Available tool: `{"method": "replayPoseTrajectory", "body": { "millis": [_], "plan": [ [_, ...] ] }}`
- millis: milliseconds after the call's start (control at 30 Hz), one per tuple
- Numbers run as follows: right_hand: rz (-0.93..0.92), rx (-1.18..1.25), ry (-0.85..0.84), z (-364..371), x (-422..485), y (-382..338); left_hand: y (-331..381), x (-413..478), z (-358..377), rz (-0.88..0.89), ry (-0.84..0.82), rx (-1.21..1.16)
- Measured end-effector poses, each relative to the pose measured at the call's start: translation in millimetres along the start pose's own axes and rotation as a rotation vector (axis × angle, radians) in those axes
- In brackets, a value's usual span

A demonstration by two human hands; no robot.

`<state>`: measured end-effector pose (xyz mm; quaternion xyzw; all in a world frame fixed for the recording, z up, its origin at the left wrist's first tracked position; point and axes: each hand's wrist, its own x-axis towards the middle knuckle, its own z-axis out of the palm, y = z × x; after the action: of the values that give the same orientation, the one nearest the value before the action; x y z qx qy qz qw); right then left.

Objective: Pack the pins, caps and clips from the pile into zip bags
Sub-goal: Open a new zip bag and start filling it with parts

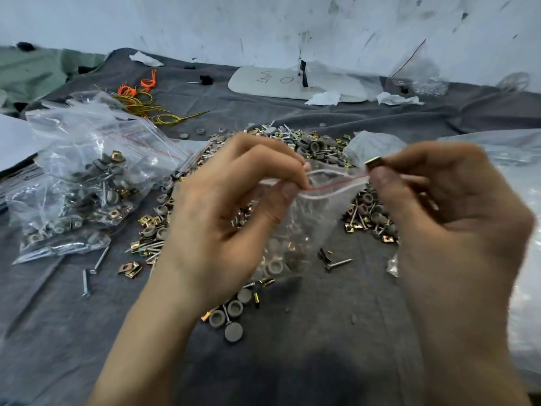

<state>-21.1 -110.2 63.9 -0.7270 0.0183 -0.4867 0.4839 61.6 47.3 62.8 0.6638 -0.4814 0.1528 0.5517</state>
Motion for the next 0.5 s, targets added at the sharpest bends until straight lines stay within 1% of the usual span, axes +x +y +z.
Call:
{"method": "replayPoseTrajectory", "body": {
  "millis": [67, 100, 200, 267, 333, 467, 500],
  "plan": [
    [-0.076, -0.026, 0.037, -2, 1, -7, 2, 0, 5, 0.017, -0.026, -0.014],
    [-0.104, -0.064, 0.019, -2, 2, -9, 3, 0, 7, 0.026, -0.037, -0.011],
    [-0.182, -0.189, -0.107, 0, 1, -11, 5, 0, 13, 0.04, -0.067, 0.001],
    [-0.18, -0.239, -0.168, 0, 1, -12, 6, 0, 15, 0.042, -0.075, 0.015],
    [-0.159, -0.248, -0.189, -3, 2, -11, 4, 0, 16, 0.032, -0.068, 0.012],
    [-0.099, -0.171, -0.165, -9, 2, -14, 0, -1, 15, -0.002, -0.007, -0.005],
    [-0.073, -0.139, -0.184, -11, 0, -17, -1, -1, 13, -0.009, 0.021, -0.003]
  ]
}}
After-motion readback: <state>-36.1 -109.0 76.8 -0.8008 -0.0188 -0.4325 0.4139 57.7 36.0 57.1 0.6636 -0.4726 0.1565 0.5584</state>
